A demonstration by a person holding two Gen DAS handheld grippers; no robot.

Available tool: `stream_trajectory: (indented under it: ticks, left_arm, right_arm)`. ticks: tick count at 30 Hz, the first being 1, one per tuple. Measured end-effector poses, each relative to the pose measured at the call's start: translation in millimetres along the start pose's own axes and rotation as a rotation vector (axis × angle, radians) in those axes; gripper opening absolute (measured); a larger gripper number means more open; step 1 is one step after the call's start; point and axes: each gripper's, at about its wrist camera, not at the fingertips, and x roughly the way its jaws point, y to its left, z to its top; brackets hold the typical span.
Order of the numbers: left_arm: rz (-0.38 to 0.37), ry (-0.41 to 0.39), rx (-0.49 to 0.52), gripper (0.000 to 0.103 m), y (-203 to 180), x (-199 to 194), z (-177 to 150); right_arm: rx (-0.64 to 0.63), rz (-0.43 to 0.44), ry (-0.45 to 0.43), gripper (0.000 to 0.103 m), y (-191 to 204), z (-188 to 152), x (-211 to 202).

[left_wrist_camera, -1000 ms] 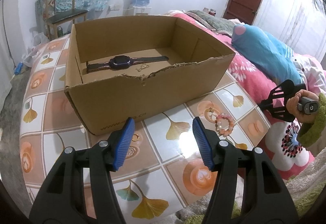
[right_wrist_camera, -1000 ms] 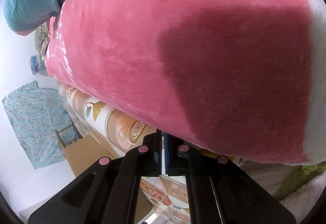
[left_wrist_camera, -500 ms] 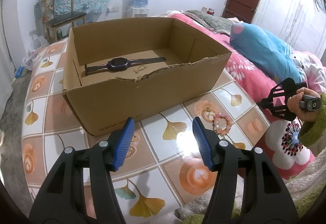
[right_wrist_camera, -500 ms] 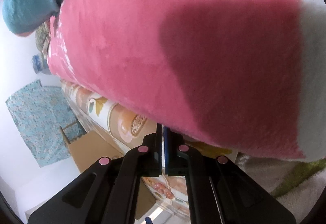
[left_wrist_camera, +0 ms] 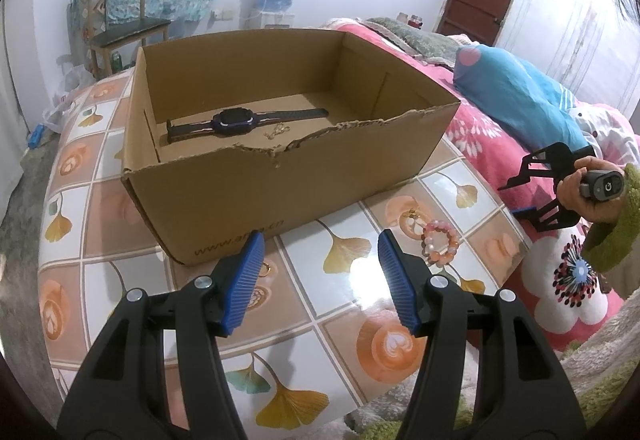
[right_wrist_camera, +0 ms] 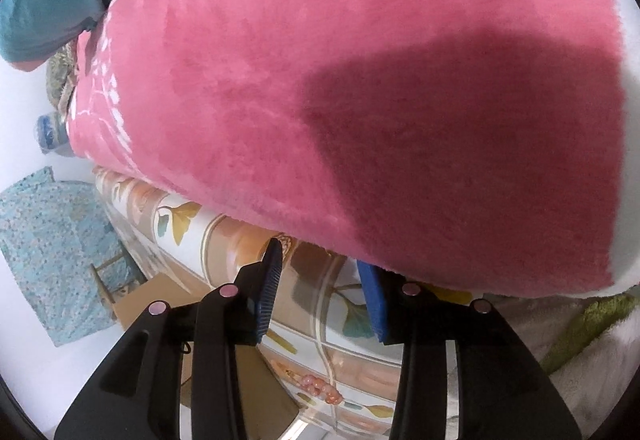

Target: Organize jewelry

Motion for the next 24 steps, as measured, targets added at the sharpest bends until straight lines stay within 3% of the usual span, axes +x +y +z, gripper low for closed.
stream_trajectory:
  ticks: [20,24]
  left_arm:
    - [-0.008,0.011,-0.007,0.056,4,6,1]
    - [0.001,0.007,-0.005,0.056,2,5,2]
  right_arm:
    - [-0.021,-0.031,-0.014,0.032,15,-3,15]
    - [-0.075,-0.038,-0.039,0.032,13,-5,7]
